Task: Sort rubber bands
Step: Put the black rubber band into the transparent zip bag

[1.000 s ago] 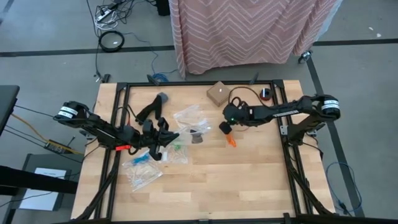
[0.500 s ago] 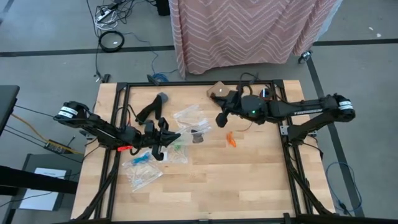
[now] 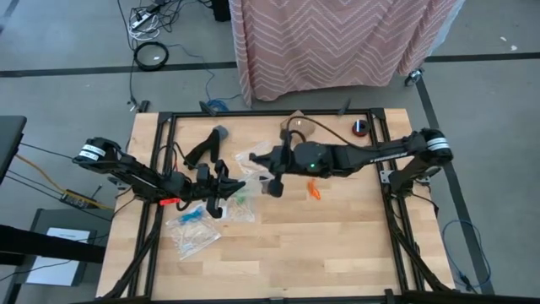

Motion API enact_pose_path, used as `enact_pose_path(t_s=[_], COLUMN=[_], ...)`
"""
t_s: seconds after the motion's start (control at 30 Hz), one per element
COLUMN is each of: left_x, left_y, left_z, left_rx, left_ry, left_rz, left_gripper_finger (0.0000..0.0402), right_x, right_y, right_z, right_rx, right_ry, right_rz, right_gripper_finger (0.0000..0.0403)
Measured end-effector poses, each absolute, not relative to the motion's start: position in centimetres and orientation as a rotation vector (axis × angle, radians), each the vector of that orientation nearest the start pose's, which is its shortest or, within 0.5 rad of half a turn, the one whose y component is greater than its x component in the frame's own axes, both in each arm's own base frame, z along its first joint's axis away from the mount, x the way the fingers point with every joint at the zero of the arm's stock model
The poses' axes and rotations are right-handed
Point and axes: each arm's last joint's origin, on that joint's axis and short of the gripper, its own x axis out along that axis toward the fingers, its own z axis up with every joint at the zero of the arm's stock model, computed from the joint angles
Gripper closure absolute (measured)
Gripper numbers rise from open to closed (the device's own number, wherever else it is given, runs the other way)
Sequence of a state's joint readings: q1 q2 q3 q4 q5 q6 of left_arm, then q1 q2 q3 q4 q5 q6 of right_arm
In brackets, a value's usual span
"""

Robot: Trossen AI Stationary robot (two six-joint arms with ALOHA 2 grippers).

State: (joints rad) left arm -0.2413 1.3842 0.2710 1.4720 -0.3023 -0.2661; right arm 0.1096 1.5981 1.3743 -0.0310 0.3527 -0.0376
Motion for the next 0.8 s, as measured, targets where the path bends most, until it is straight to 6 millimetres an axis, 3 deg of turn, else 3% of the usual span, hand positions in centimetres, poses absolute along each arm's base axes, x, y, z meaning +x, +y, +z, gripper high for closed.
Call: enact_pose_path(t_s=[0.8], left_x=[21.8], left_y=[-4.5], left_z=[20.3], left_rx=[-0.355], left_ry=[-0.352], left_rz=[0.016], left_gripper_finger=[0.0400], right_x=[36.2], right_y=[5.6], right_z=[32.7], right_rx=[-0.029], right_ry=[0.515], right_rz=[-0.136], right_gripper_finger=[0.0403])
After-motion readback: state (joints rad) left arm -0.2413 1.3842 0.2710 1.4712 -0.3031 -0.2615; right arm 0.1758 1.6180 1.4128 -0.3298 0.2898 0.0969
